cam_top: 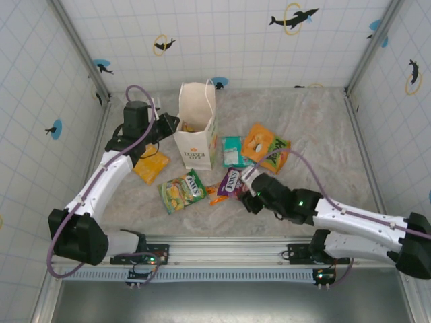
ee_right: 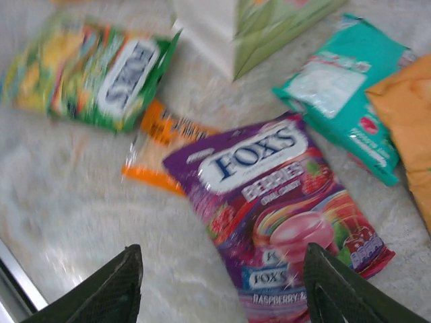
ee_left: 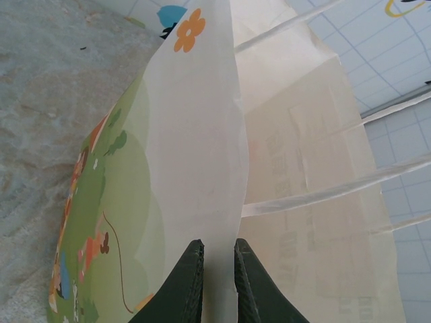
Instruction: Place the snacks into the paper bag
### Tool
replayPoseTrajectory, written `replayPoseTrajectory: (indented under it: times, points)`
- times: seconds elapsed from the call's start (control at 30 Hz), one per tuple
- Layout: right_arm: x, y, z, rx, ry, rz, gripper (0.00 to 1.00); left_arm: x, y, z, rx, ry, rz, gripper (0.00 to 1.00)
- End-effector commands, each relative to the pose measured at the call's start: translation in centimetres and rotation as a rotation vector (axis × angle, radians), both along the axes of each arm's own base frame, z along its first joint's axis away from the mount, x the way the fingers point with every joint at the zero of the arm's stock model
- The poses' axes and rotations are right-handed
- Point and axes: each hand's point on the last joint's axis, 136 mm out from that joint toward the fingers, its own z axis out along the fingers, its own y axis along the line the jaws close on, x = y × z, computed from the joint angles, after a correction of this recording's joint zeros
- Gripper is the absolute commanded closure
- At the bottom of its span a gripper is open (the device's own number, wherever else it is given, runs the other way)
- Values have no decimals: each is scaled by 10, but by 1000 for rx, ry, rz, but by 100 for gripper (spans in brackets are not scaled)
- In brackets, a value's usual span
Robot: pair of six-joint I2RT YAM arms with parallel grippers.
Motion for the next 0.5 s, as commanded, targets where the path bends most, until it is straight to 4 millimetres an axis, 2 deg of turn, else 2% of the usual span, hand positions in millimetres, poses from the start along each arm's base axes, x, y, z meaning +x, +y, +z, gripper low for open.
replayPoseTrajectory:
  times: [0.0, 0.23, 0.47]
  points:
    - [-1, -17, -17, -310, -253, 123, 34, -7, -1, -11, 31, 16, -26, 84]
    - [5, -11, -29, -463, -464, 168, 31, -8, -1, -10, 30, 13, -25, 84]
    - [5, 1, -40, -400, -512, 191, 31, -9, -1, -11, 28, 14, -26, 84]
